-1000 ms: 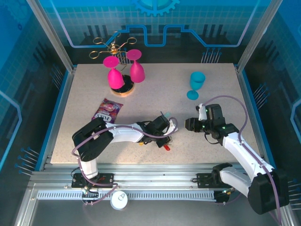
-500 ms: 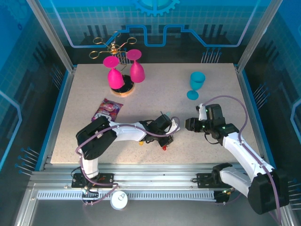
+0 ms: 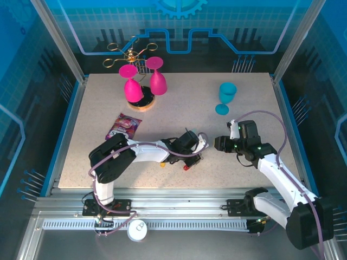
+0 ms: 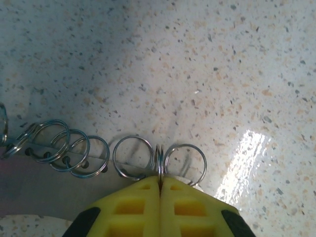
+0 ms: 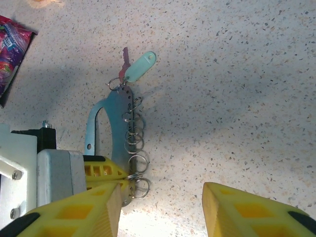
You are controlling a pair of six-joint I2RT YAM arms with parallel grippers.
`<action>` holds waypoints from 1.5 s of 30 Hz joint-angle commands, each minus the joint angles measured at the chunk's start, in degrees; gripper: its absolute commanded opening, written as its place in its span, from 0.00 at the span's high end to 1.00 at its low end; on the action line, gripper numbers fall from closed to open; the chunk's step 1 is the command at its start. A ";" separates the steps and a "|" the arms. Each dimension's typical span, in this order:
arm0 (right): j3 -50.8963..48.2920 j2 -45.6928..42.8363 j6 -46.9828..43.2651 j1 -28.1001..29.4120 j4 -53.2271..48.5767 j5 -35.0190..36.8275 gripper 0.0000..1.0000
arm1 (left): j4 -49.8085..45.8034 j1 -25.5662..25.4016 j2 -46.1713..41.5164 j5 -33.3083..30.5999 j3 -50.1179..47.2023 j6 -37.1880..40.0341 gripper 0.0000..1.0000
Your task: Put the keys on the keyring
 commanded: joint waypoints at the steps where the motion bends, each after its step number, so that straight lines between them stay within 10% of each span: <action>1: -0.66 -1.19 -0.16 -1.15 -0.81 -0.39 0.52 | 5.11 0.47 -3.48 -1.23 -3.45 0.00 1.00; 15: 2.25 -0.81 -8.28 0.39 17.55 -9.59 0.42 | 22.22 4.60 -18.48 8.51 -16.92 15.51 1.00; 26: -8.03 -9.85 -31.25 7.52 42.13 -14.43 0.46 | 24.55 11.83 -27.15 21.49 -17.27 28.75 1.00; 35: -3.39 -6.75 -49.02 11.03 32.30 -9.88 0.57 | 13.60 15.27 -33.41 23.81 -15.46 36.56 1.00; 45: 0.92 -0.82 -58.39 17.17 23.33 -6.27 0.66 | 10.33 17.44 -33.69 32.28 -18.44 24.43 1.00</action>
